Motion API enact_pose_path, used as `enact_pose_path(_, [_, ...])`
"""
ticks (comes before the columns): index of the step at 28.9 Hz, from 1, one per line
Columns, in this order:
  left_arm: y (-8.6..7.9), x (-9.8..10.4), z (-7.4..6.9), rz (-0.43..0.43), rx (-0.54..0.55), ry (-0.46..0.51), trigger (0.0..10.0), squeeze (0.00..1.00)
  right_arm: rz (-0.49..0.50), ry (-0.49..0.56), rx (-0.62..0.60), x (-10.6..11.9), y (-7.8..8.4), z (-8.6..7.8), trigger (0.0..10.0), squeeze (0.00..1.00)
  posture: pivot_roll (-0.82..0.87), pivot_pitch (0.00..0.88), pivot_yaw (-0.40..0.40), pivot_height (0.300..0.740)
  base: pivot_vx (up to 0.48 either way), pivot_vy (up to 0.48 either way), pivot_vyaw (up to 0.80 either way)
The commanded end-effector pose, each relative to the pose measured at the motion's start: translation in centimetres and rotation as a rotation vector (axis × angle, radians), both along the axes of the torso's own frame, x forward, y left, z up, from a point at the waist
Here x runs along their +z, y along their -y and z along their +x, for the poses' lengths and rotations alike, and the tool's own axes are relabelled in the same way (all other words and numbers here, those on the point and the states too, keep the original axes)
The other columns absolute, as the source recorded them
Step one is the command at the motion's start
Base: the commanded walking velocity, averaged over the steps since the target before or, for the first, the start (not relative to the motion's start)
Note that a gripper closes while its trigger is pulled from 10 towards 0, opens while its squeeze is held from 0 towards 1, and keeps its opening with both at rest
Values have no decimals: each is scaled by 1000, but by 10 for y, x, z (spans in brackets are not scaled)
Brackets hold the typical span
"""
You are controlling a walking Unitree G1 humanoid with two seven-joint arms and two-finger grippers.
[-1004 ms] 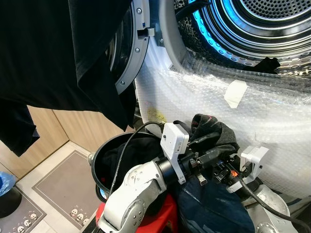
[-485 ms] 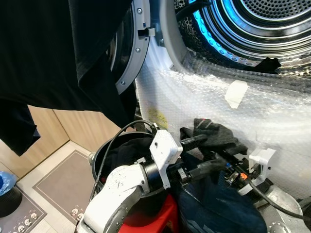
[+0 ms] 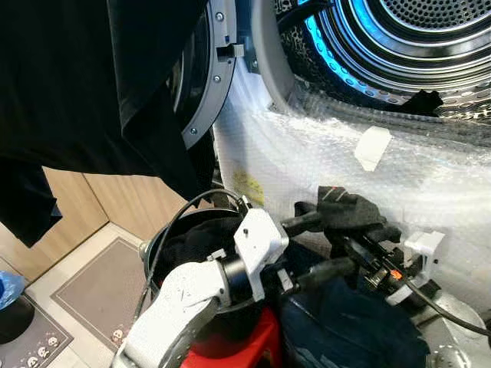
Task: Clothes washing
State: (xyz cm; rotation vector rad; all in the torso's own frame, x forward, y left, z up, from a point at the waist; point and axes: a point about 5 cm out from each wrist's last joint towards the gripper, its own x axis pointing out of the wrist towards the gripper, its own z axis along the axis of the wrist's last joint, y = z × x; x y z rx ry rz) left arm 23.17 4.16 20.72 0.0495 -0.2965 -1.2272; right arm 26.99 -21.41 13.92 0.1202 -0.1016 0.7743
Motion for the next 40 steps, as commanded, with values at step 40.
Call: enact_pose_path(40, [-50,-142,2,421,243,-206,10000,0,4,250,570,135,-8,-32,10000,0,-102,62,55,740,0,0,0])
